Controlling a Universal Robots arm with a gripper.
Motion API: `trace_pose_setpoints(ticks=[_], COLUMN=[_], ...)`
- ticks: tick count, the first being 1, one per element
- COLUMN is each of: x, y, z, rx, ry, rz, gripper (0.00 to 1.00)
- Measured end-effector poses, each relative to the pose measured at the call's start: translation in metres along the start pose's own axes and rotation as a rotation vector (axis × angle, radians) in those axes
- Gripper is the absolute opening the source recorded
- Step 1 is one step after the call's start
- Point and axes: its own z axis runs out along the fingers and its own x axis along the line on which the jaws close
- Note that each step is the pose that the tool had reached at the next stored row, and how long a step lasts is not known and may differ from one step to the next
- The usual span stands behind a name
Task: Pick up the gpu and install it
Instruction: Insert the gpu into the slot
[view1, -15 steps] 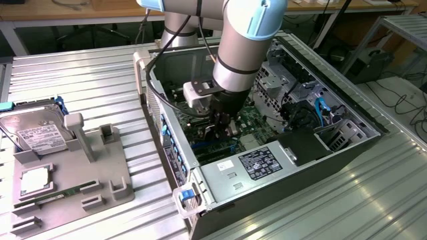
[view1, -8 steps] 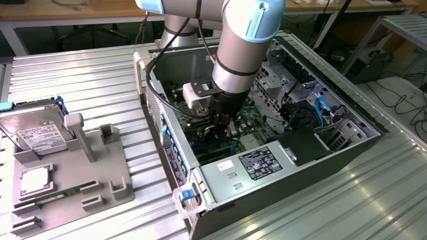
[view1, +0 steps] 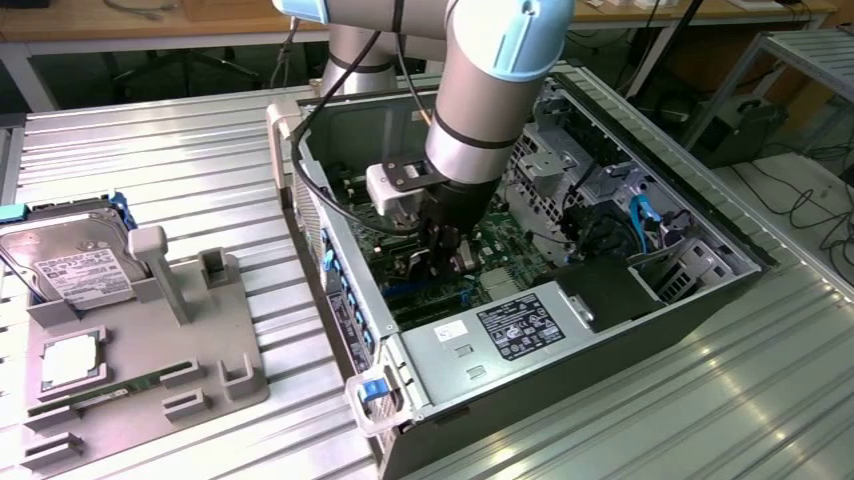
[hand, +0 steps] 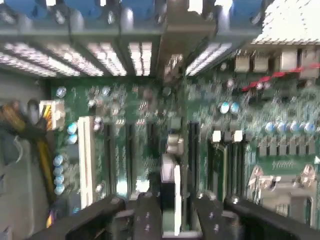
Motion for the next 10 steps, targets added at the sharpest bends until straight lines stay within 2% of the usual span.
trace_pose_setpoints(ticks=[10], x=[-0.0011], y=[0.0000], z=[-0.0002], rx=[0.0000], ry=[0.0000], rz=[-0.001], gripper=[0.27])
